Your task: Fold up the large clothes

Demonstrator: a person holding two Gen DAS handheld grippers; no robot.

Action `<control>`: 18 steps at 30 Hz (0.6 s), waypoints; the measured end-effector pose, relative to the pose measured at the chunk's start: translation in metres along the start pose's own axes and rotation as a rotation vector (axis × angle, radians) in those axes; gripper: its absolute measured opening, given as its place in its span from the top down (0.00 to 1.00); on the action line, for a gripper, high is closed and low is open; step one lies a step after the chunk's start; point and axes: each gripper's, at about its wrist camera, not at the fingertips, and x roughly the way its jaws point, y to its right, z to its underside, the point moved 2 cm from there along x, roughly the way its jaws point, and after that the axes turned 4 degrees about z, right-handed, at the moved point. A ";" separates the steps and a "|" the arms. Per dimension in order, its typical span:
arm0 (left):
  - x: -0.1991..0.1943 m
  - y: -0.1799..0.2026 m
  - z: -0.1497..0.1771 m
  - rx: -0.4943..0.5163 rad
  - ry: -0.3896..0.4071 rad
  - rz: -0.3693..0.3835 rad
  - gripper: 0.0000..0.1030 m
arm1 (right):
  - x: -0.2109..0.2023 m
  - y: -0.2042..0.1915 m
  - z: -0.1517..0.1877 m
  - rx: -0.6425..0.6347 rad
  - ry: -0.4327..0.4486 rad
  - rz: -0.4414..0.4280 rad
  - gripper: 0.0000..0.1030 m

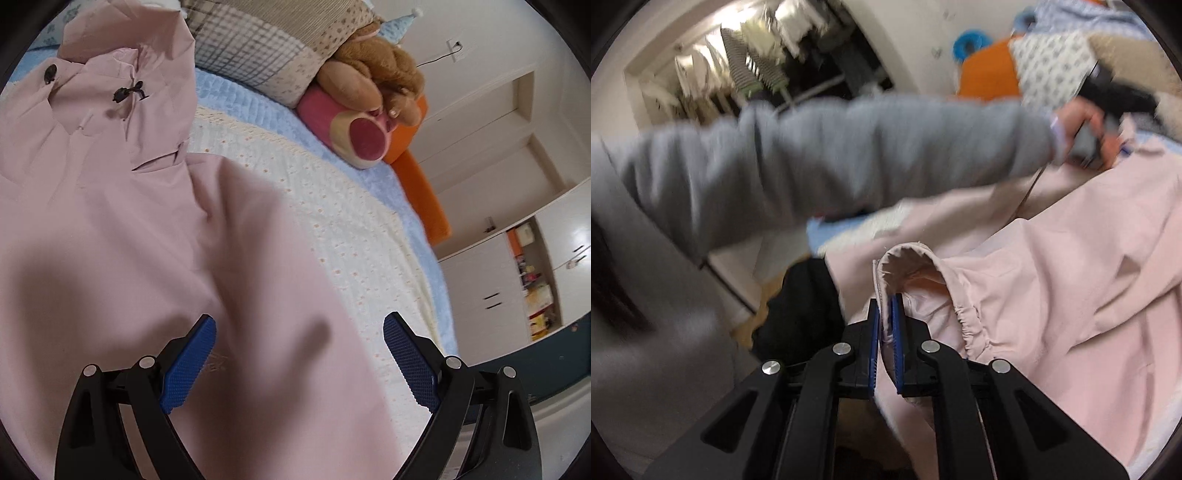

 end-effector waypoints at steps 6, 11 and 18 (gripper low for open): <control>0.009 -0.008 0.002 0.054 -0.027 -0.108 0.29 | 0.031 0.012 0.028 0.004 -0.125 0.032 0.89; 0.033 -0.022 0.014 0.149 -0.141 -0.366 0.60 | 0.013 0.004 0.026 -0.065 -0.146 0.082 0.57; -0.014 0.017 0.025 0.258 -0.057 -0.409 0.05 | -0.088 0.041 -0.030 -0.014 0.170 0.222 0.46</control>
